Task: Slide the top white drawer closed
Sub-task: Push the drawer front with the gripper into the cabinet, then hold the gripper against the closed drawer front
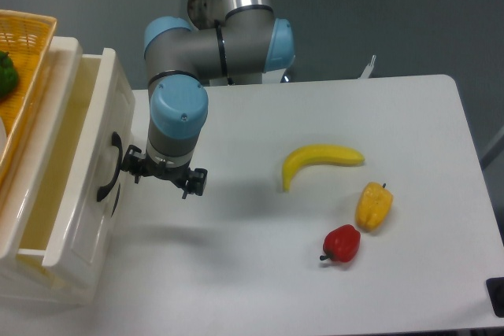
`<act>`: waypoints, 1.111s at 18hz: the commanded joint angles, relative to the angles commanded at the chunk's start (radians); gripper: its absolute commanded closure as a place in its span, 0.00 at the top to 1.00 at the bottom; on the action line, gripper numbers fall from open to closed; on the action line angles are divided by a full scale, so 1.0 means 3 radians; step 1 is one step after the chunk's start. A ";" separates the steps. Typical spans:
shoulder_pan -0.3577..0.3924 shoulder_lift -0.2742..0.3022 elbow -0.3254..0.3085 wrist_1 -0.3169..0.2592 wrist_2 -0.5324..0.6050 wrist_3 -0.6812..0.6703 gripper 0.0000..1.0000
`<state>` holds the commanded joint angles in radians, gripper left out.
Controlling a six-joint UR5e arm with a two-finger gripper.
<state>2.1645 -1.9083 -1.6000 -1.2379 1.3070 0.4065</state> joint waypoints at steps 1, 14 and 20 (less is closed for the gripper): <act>-0.0005 -0.0005 0.0010 0.0000 0.0000 -0.0005 1.00; -0.0097 -0.0020 0.0031 0.0000 0.0015 0.0000 1.00; -0.0123 -0.0026 0.0031 0.0000 0.0010 0.0000 1.00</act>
<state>2.1276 -1.9159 -1.5907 -1.2379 1.3100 0.4065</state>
